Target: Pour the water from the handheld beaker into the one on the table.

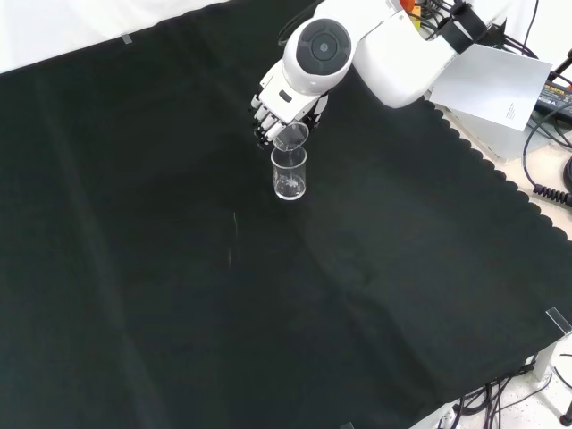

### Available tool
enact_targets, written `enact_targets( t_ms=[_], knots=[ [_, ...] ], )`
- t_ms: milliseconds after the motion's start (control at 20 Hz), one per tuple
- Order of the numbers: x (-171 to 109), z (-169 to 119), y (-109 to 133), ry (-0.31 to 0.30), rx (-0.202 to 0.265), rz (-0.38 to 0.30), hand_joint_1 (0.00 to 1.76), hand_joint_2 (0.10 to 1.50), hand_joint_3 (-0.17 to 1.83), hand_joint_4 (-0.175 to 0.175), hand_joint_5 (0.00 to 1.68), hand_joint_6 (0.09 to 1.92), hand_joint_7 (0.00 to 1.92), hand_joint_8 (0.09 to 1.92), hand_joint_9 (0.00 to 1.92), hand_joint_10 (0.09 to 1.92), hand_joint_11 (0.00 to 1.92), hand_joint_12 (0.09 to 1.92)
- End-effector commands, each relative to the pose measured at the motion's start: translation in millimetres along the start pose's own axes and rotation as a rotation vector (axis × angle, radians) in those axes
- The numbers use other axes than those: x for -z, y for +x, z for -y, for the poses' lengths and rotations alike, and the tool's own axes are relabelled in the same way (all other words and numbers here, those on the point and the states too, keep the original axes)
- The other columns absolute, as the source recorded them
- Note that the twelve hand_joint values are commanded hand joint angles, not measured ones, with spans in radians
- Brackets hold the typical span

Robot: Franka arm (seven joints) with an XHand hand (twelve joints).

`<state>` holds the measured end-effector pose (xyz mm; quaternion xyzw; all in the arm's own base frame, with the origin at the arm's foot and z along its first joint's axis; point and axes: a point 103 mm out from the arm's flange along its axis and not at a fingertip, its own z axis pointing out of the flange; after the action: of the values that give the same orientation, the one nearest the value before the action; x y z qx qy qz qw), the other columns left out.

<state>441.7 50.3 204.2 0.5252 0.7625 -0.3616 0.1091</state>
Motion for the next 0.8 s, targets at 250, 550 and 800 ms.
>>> enact_targets(
  t_ms=[250,550,800],
  knots=[
    [3.4,0.0,5.0,0.025,-0.004,0.043,1.31,1.03,-0.17,-0.107,1.32,0.36,1.48,0.35,1.58,0.67,1.34,0.72],
    [6.5,-0.9,5.1,0.033,-0.01,0.058,1.31,1.03,-0.17,-0.107,1.32,0.36,1.48,0.35,1.58,0.67,1.34,0.72],
    [7.0,-1.5,4.8,0.038,-0.01,0.061,1.31,1.03,-0.17,-0.106,1.32,0.37,1.48,0.35,1.58,0.67,1.34,0.72]
  ],
)
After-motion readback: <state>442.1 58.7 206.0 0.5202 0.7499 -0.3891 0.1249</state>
